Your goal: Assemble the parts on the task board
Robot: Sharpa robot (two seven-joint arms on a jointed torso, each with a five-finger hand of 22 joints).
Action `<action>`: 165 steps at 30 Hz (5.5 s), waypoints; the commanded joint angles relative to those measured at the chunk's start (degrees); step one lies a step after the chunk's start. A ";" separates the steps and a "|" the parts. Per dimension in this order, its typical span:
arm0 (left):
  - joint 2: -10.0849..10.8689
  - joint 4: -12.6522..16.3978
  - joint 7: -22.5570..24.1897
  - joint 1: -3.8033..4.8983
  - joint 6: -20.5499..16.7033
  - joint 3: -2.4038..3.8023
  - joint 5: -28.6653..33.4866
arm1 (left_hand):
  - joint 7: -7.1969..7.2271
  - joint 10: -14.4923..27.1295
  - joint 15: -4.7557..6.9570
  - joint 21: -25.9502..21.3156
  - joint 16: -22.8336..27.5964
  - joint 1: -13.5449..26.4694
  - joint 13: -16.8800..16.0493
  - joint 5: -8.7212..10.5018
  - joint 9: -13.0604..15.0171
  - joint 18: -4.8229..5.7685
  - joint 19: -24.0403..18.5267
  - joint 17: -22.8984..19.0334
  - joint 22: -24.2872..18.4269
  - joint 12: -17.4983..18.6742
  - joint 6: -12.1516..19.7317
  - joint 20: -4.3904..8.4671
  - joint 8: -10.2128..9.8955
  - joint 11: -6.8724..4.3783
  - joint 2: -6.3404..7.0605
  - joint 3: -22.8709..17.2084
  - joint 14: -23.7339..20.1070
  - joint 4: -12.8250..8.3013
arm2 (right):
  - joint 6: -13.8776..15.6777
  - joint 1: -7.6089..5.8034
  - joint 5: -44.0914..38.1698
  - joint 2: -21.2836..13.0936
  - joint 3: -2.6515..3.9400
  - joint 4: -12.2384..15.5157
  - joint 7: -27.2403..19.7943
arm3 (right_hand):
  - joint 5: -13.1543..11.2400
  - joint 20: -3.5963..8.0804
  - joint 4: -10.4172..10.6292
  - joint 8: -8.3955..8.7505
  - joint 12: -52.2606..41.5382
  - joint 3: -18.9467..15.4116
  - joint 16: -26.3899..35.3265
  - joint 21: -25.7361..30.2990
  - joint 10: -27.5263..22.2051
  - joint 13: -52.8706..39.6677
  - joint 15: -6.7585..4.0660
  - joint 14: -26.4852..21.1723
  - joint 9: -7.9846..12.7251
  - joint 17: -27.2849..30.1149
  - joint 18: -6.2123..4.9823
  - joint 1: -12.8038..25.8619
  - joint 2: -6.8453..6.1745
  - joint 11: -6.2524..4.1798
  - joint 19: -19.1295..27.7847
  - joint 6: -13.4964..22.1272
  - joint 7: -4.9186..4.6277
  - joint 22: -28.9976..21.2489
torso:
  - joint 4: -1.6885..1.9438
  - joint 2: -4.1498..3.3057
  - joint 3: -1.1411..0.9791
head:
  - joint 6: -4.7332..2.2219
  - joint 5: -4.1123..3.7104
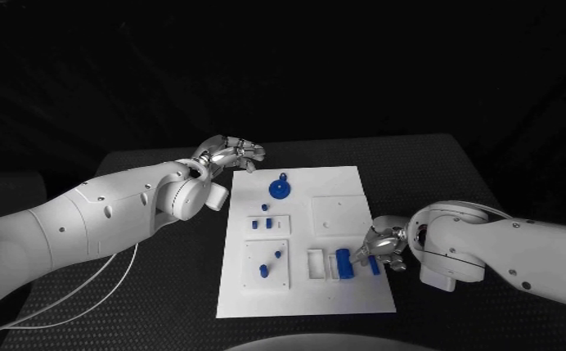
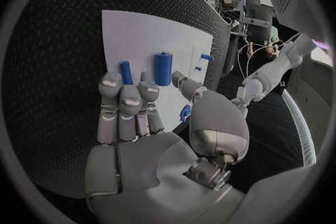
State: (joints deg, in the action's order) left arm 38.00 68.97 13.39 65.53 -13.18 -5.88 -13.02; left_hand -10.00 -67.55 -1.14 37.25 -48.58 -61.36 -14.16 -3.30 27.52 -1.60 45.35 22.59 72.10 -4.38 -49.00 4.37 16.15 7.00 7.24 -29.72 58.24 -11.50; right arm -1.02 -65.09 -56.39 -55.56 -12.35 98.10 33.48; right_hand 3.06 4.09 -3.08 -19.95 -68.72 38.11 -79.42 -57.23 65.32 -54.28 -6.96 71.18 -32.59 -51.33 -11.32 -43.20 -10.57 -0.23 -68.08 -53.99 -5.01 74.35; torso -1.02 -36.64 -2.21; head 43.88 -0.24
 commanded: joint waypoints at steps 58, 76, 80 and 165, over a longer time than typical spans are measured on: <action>-0.11 0.82 0.30 0.00 1.44 0.03 0.34 | -0.08 0.54 -0.01 -0.45 0.56 0.65 0.06 -0.30 -0.18 -0.64 0.24 0.33 0.31 0.02 0.52 0.15 0.24 -0.08 -0.22 0.08 0.26 0.58 | 6.98 0.66 -3.06 3.38 -0.82 0.52 1.25 | -0.27 -0.55 -6.58 1.52 1.40 4.65 2.17 -1.35 1.07 -1.94 -0.13 1.72 -0.07 -3.89 -3.68 4.32 3.08 -0.89 -0.22 -3.42 -0.25 -0.43 | -0.17 -0.02 0.19 | 0.74 1.18; -0.21 0.91 0.24 0.01 1.43 0.03 0.34 | -0.04 0.53 -0.01 -0.49 0.60 0.57 0.05 -0.32 -0.17 -0.65 0.24 0.42 0.39 0.01 0.43 0.15 0.32 -0.08 -0.17 0.07 0.27 0.52 | 4.42 -1.52 2.47 6.88 -0.91 -0.02 1.21 | -0.27 -0.62 -6.31 1.52 1.84 4.98 2.27 -1.49 1.44 -1.96 -0.31 1.96 -0.08 -4.52 -3.68 5.40 2.86 -1.09 -0.35 -4.05 -0.06 -0.57 | -0.03 -0.13 0.24 | 0.94 1.92; -0.30 0.93 0.22 0.01 1.48 0.03 0.34 | -0.03 0.53 -0.01 -0.50 0.61 0.57 0.05 -0.32 -0.17 -0.65 0.24 0.43 0.41 0.00 0.42 0.15 0.33 -0.08 -0.18 0.07 0.27 0.52 | 3.58 -1.28 3.02 8.02 -1.85 -0.53 1.21 | -0.27 -0.65 -6.28 1.55 1.97 4.90 2.36 -1.49 1.40 -1.99 -0.33 1.95 -0.08 -4.61 -3.68 5.80 2.94 -1.11 -0.28 -4.13 -0.03 -0.60 | 0.02 -0.15 0.24 | 0.99 1.99; -0.44 1.07 -0.38 0.03 1.45 0.04 0.34 | -0.42 0.72 -0.07 -0.85 0.96 0.95 0.07 -0.30 -0.46 -0.64 0.31 0.88 0.72 0.02 1.41 0.09 -0.06 -0.01 -0.01 0.19 0.23 0.83 | -6.95 0.46 -7.97 11.24 -1.84 0.42 1.41 | -0.26 -1.04 -10.51 3.27 4.28 -5.64 5.35 -1.19 0.34 -3.54 -0.32 1.45 1.02 -6.28 -3.68 14.72 3.74 -1.10 1.81 -4.44 -0.05 -1.57 | -0.15 -0.13 0.16 | 1.20 2.59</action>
State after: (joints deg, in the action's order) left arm 37.70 69.88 12.83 65.52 -12.37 -5.88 -12.96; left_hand -10.52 -67.12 -1.14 36.59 -47.92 -60.83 -14.16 -3.30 27.11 -1.33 45.36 23.42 72.73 -4.38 -48.07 4.37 16.15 7.06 7.32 -29.47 58.24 -10.94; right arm -6.70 -64.69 -64.55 -44.34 -14.18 98.53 34.87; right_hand 2.88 3.06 -13.59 -16.91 -64.72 32.63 -74.42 -58.57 65.74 -57.77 -7.12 72.54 -31.60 -57.59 -11.86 -28.71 -6.70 -1.23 -66.60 -57.47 -4.62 72.84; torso -1.16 -36.78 -2.05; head 45.12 2.34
